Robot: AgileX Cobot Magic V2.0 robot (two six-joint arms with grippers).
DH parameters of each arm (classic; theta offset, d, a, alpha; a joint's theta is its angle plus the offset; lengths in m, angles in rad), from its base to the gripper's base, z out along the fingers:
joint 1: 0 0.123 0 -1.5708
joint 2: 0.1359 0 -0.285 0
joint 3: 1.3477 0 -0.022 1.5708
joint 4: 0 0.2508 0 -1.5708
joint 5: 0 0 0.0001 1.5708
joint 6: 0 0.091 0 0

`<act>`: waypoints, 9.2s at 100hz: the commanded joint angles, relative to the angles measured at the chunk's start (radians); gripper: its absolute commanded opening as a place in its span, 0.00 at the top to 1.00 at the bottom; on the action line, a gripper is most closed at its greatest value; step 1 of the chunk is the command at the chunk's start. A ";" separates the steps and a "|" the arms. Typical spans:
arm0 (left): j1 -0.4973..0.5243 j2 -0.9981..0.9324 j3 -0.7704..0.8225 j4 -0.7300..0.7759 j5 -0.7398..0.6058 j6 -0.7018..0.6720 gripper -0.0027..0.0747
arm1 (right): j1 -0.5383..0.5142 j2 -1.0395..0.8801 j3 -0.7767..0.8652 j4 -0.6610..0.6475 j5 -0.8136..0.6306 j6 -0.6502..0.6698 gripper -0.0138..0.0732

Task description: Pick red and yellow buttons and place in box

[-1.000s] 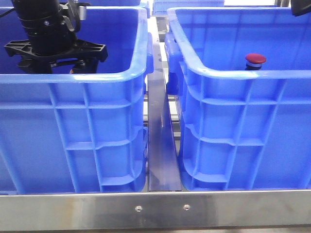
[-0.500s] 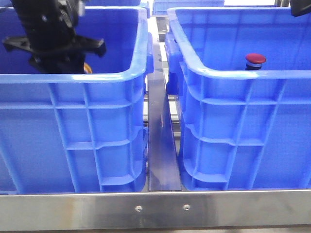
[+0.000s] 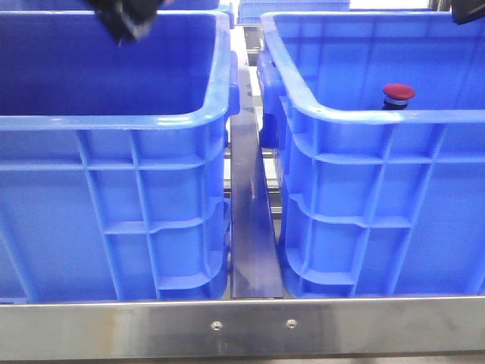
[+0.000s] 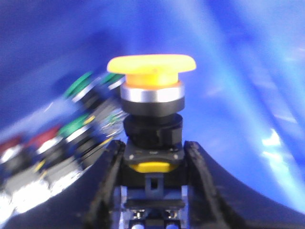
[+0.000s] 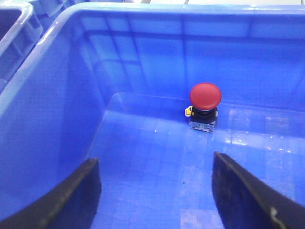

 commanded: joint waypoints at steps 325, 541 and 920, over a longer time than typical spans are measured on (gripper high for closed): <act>-0.107 0.009 -0.055 -0.396 0.281 0.412 0.23 | -0.250 0.362 -0.438 0.295 0.831 -0.089 0.61; -0.107 0.009 -0.055 -0.396 0.278 0.412 0.23 | -0.208 0.645 -0.473 0.119 -0.166 -0.145 0.66; 0.365 -1.379 1.024 0.535 -0.563 -0.422 0.99 | -0.211 -0.882 0.360 0.068 -0.006 -0.145 0.96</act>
